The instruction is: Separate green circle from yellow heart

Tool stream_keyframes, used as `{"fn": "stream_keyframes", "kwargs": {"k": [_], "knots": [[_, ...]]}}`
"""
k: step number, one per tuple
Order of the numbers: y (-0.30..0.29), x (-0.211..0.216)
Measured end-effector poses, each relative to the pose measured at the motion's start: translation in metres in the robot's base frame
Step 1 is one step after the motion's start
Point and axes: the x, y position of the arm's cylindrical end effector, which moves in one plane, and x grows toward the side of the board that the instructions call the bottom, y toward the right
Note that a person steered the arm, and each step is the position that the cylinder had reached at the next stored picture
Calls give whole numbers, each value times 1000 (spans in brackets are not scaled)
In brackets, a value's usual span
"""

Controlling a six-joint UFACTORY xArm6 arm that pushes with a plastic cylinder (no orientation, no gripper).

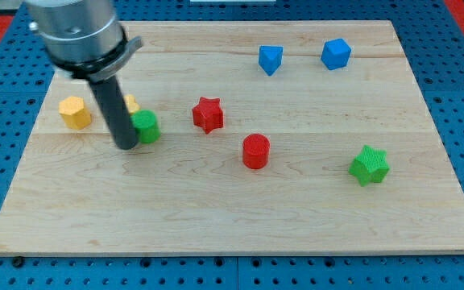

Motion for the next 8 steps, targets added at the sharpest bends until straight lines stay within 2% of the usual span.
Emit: {"fn": "stream_keyframes", "kwargs": {"k": [2, 6, 8], "knots": [[52, -6], [10, -90], [10, -99]]}}
